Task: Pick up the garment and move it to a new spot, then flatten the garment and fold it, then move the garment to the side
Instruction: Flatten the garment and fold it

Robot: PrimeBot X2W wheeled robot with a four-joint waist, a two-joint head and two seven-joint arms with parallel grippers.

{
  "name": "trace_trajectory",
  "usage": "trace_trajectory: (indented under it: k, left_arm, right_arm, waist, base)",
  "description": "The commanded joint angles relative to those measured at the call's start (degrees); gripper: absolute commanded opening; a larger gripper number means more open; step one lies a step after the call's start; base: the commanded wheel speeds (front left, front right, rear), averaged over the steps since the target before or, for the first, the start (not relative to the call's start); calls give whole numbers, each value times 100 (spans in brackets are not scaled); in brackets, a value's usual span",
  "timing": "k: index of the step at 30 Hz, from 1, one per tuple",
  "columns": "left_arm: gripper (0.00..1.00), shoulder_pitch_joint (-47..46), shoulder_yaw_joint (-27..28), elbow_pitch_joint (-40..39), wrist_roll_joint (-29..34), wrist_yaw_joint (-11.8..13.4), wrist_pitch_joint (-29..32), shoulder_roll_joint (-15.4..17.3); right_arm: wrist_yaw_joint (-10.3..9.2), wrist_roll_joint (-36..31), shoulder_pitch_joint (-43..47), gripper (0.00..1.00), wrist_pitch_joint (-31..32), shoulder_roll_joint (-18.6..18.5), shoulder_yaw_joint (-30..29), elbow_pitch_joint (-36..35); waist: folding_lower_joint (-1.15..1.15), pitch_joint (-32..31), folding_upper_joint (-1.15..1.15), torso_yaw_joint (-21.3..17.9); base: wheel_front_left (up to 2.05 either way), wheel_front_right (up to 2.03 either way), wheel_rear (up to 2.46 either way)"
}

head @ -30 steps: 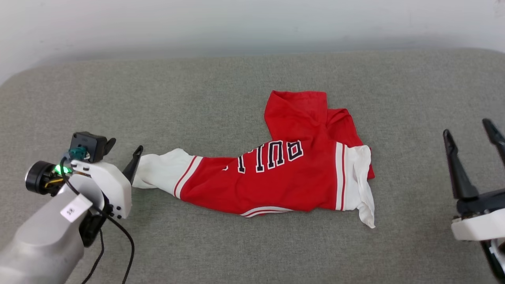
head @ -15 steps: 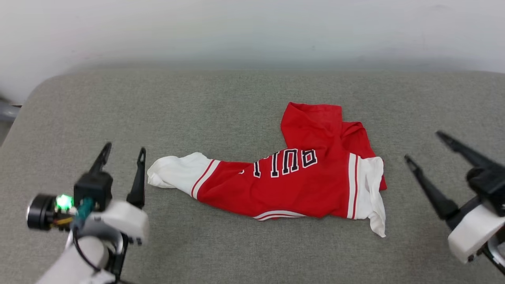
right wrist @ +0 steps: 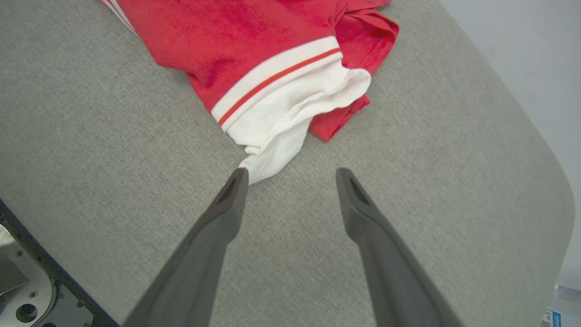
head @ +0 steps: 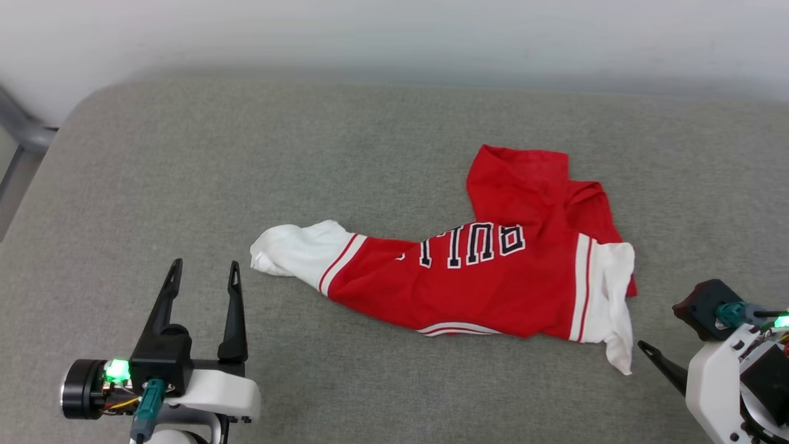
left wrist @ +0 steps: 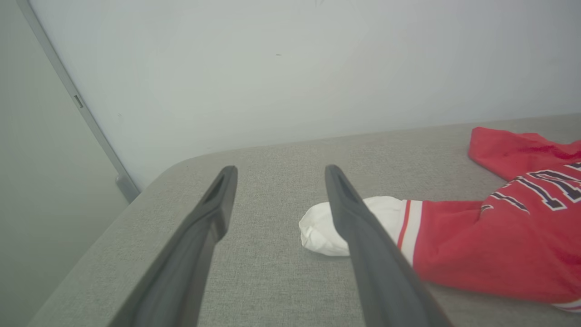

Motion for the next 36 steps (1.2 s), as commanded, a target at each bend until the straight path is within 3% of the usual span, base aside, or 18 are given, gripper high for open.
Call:
trace_trajectory:
  k: [1,15,17,22,26,36]
  left_arm:
    - [100,60,68,-20,65,-42,-13,-66]
    - [100,-116,685,166,807,-924,-13,-921]
    - [100,-101,774,193,885,-1001,-13,-1007]
    - [100,48,981,272,1031,-1175,-14,-1163]
    - [100,170,1105,302,1118,-1296,-14,-1274]
    - [100,486,1433,330,1272,-1524,-14,-1456]
  right_arm:
    - [-8,35,-91,100,-4,24,35,70]
    - [-7,147,-505,100,-497,311,1044,1576]
    - [-8,117,-578,0,-658,292,1131,1780]
    - [-5,334,-641,0,-1137,389,1037,1975]
    - [-6,613,-477,0,-1491,503,634,1720]
    - [-6,1276,1157,0,-1593,977,-1206,709]
  waist:
    - [0,91,0,84]
    - [0,627,0,520]
    - [0,634,0,516]
    - [0,503,0,354]
    - [0,298,0,192]
    - [0,-99,0,-236]
  base:
    - [0,0,0]
    - [0,0,0]
    - [0,0,0]
    - [0,0,0]
    - [0,0,0]
    - [0,0,0]
